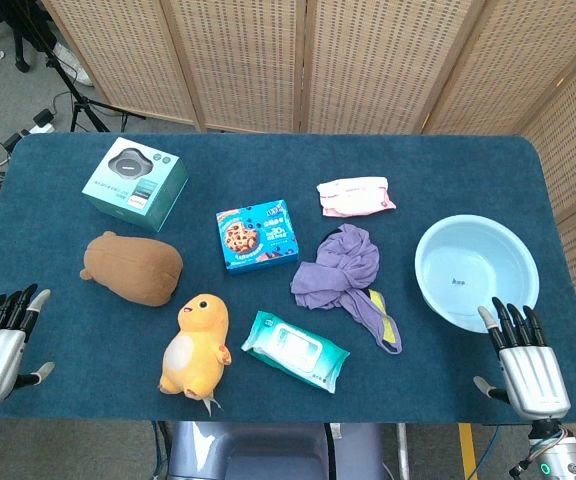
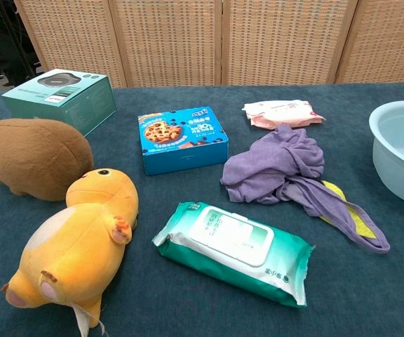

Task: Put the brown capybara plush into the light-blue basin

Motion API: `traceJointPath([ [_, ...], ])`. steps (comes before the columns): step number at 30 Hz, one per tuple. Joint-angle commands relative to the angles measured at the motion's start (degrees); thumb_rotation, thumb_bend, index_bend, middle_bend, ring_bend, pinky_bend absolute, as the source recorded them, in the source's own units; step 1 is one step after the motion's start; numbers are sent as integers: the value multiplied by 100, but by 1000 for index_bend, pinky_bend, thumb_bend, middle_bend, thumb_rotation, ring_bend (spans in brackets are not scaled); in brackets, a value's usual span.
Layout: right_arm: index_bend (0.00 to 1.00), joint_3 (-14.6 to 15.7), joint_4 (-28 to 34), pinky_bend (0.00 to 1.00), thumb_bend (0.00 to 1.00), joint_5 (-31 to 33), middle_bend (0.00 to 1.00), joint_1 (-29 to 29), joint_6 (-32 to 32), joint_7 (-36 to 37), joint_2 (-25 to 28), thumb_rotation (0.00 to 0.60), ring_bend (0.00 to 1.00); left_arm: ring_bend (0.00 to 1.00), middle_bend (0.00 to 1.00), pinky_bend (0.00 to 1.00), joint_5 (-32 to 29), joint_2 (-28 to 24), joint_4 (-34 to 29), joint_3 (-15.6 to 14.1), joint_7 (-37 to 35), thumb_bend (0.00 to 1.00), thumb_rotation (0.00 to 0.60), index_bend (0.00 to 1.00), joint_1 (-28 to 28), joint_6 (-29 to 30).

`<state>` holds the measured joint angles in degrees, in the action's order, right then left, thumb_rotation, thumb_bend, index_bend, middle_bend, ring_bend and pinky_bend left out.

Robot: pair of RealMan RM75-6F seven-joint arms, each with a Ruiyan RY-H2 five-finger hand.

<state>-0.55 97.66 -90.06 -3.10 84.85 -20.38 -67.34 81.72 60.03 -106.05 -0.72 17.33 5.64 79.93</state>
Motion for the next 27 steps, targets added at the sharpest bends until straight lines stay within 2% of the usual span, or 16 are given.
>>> traceJointPath([
  [1,0,-6,5,0,0,36,0,-11,-36,-8,-5,600,0,0,0,0,-51,-2,29,9,-32,161,600,0,24,-62],
  [17,0,-71,-67,0,0,119,0,-16,-7,104,2,600,0,0,0,0,-76,-76,57,53,-151,160,600,0,166,-269],
  [22,0,-88,-107,0,0,94,0,-29,10,208,-3,600,0,0,0,0,-123,-500,34,185,-171,158,600,0,542,-780],
  [27,0,-59,-229,0,0,-132,0,-23,151,309,-61,600,0,0,0,0,-360,-1211,64,449,-277,157,600,0,1269,-1832],
])
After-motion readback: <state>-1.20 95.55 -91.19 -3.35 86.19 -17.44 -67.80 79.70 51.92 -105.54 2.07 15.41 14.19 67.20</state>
